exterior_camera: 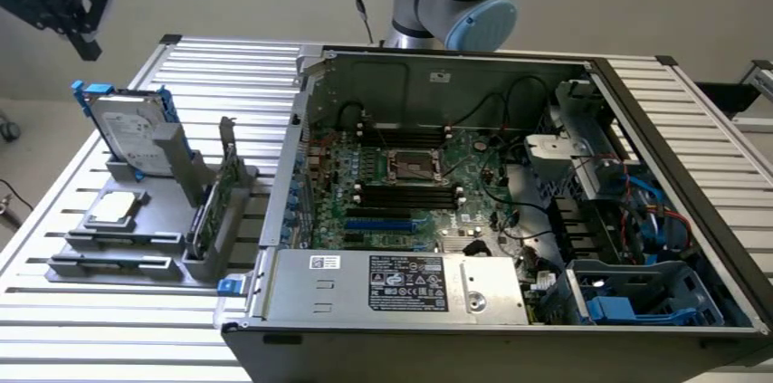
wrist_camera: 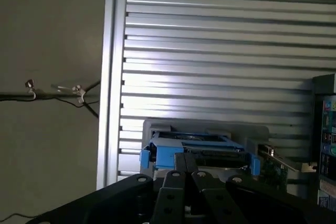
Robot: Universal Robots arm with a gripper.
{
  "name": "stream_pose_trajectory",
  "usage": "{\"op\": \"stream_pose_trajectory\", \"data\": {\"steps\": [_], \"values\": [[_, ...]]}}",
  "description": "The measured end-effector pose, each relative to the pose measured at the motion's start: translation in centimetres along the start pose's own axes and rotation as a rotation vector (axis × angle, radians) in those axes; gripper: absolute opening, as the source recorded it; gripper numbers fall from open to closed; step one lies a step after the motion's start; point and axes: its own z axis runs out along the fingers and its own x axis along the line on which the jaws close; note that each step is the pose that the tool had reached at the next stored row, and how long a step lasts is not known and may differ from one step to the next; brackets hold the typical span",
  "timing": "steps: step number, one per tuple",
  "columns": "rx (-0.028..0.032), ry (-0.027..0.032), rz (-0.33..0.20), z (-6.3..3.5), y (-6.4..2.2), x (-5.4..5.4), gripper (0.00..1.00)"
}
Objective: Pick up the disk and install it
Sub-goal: 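Pick up the disk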
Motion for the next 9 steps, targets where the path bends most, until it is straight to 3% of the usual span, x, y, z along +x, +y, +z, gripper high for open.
{"op": "stream_pose_trajectory", "data": {"steps": [9], "values": [[-0.0008,0.0123,-0.165,0.33,-0.03,0.00,0.11]]}}
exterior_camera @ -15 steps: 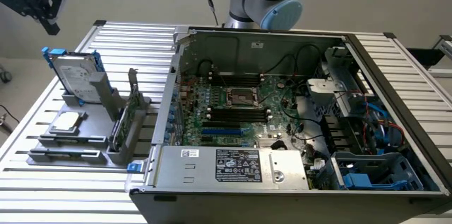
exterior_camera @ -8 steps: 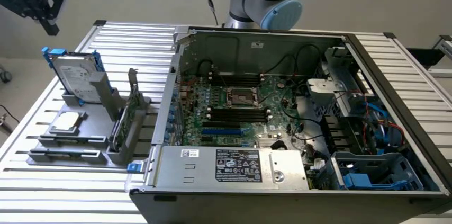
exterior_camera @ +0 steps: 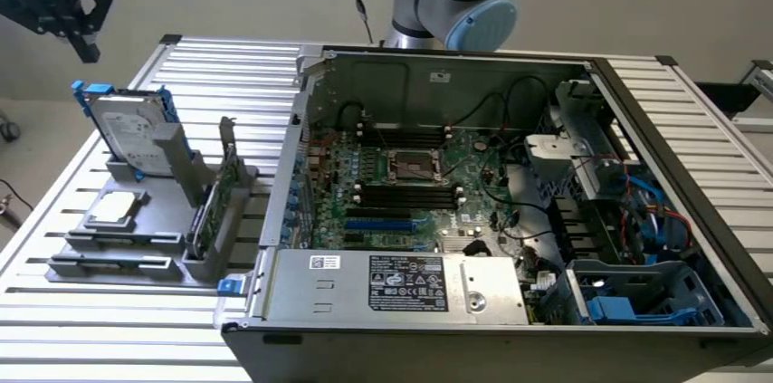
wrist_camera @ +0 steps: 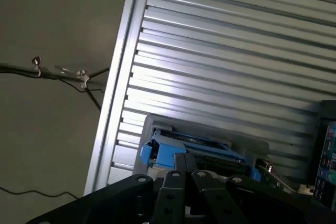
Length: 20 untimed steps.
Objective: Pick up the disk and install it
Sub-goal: 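Pick up the disk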
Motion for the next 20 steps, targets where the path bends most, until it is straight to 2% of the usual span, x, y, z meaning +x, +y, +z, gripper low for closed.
{"op": "stream_pose_trajectory", "data": {"steps": [20], "values": [[-0.0018,0.0270,-0.363,0.43,-0.04,0.00,0.11]]}}
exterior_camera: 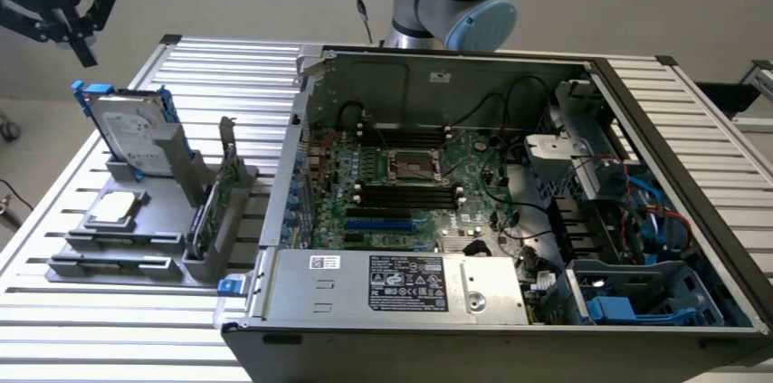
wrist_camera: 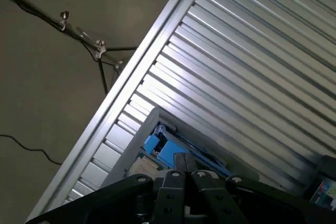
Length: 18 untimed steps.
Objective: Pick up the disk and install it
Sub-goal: 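Pick up the disk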
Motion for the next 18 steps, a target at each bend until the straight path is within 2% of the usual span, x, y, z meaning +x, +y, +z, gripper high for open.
{"op": "stream_pose_trajectory", "data": {"steps": [18], "values": [[-0.0013,0.0239,-0.327,0.02,0.00,0.00,0.11]]}}
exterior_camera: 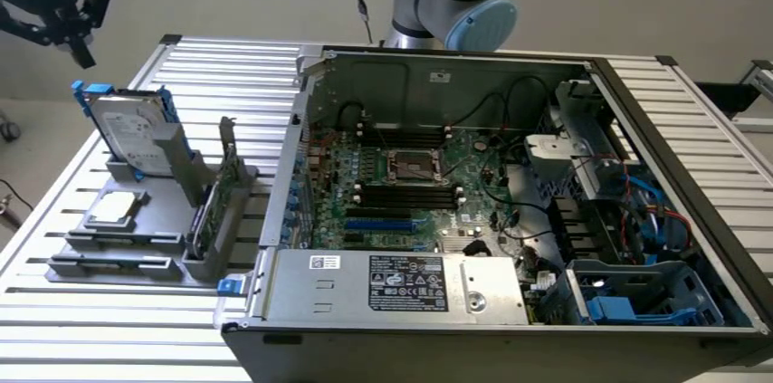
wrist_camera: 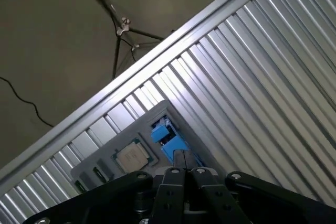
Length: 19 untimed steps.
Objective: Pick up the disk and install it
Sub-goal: 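Pick up the disk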
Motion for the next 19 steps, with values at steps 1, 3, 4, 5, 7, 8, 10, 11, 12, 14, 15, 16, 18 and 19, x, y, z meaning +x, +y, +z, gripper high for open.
{"op": "stream_pose_trajectory", "data": {"steps": [1,3,4,5,7,8,10,11,12,14,15,16,18,19], "values": [[0.0001,0.0012,-0.017,0.00,0.00,0.00,0.11],[0.0008,0.0032,-0.053,0.00,0.00,0.00,0.11],[0.0013,0.0041,-0.071,0.00,0.00,0.00,0.11],[0.0018,0.0051,-0.091,0.00,0.00,0.00,0.11],[0.0026,0.0069,-0.126,0.00,0.00,0.00,0.11],[0.0031,0.0078,-0.144,0.00,0.00,0.00,0.11],[0.0038,0.0098,-0.180,0.00,0.00,0.00,0.11],[0.0042,0.0108,-0.200,0.00,0.00,0.00,0.11],[0.0046,0.0118,-0.218,0.00,0.00,0.00,0.11],[0.0057,0.0135,-0.253,0.00,0.00,0.00,0.11],[0.0068,0.0140,-0.271,0.01,0.00,0.00,0.11],[0.0086,0.0142,-0.290,0.01,0.00,0.00,0.11],[0.0141,0.0136,-0.326,0.01,0.00,0.00,0.11],[0.0191,0.0118,-0.342,0.04,0.00,0.00,0.11]]}}
